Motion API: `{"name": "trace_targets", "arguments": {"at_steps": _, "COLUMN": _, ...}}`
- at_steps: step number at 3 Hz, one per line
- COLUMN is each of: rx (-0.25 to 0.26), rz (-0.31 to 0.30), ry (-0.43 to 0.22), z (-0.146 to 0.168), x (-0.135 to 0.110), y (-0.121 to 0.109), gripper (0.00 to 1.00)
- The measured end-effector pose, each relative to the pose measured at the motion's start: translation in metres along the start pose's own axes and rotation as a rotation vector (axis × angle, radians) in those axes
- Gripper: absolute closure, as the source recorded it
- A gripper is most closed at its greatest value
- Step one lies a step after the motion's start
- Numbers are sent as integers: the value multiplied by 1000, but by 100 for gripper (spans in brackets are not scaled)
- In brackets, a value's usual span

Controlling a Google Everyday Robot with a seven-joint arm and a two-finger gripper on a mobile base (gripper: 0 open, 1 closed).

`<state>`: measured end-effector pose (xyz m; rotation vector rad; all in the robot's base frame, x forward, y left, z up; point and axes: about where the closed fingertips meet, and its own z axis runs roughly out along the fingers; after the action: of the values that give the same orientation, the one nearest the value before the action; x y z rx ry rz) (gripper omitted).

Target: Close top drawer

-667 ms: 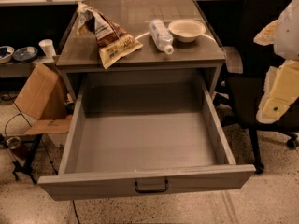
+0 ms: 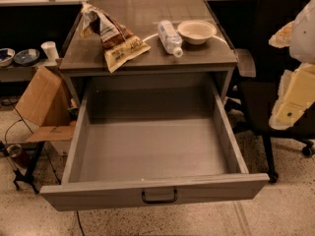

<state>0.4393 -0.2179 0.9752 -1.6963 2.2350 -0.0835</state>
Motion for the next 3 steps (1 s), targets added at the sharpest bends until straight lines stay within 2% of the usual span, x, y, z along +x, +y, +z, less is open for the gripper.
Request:
{"name": "trace_targets", "arguments": {"at_steps": 1, "rx": -19, "rz": 49, "ry": -27, "z": 26, "x": 5, "y": 7, "gripper": 0}}
{"name": "trace_targets", "arguments": {"at_steps": 2, "rx": -67, "rz": 85, "ry": -51, "z": 75, "x": 12, "y": 22, "gripper": 18}}
{"name": "trace_targets", "arguments": {"at_steps": 3, "rx": -151, "rz": 112, "ry": -74, "z": 126, "x": 25, "y": 45, "gripper": 41}}
